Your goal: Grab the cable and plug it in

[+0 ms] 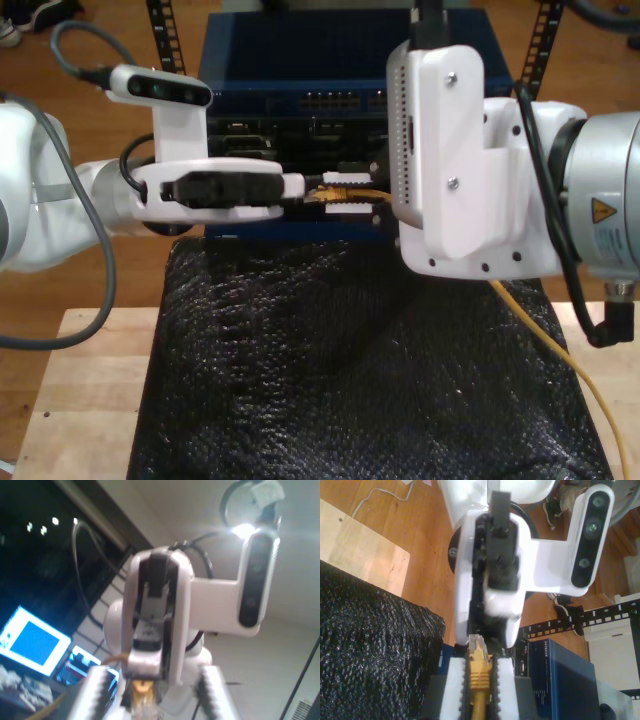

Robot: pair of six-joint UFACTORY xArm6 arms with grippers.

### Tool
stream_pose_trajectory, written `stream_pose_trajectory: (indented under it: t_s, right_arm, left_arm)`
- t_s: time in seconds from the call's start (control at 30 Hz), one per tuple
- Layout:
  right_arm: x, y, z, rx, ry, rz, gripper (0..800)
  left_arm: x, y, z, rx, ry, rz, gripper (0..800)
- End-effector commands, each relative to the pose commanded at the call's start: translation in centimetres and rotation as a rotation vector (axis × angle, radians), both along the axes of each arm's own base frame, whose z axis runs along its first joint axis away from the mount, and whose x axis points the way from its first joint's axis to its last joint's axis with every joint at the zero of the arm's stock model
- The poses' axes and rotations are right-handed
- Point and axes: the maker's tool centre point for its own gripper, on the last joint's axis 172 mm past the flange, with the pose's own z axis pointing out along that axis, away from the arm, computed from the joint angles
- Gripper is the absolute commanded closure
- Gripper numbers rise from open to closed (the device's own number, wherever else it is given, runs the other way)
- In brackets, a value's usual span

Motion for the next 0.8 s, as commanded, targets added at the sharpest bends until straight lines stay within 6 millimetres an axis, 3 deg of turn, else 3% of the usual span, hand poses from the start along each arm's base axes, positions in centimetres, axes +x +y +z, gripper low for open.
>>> stream_pose_trajectory:
  t_s: [0.13,0.23,0.43,0.5,0.57,0.67,0.8]
  right_arm:
    - [0.1,0.1,0.0,0.012,0.019,-0.012,800]
    - [0.6,0.1,0.1,0.030,0.049,-0.039,800]
    - [2.6,1.0,-1.5,0.020,0.186,-0.093,800]
    - [3.4,0.5,-2.3,0.004,0.247,-0.120,800]
    - [5.1,-1.3,-3.9,-0.011,0.329,-0.191,800]
    - [7.3,-6.2,-6.1,-0.031,0.446,-0.314,800]
    - [8.6,-12.2,-7.9,-0.041,0.547,-0.435,800]
  left_arm:
    - [0.3,0.0,0.1,0.001,-0.004,0.015,71]
    - [0.7,0.1,0.0,0.010,-0.006,0.030,28]
    - [6.0,2.4,-2.5,0.104,0.005,0.259,3]
    - [7.5,3.7,-3.2,0.126,-0.006,0.333,3]
    - [8.4,4.7,-3.4,0.138,-0.026,0.385,3]
    - [9.8,7.2,-3.8,0.201,-0.068,0.457,3]
    - [10.9,10.5,-6.7,0.366,-0.123,0.523,3]
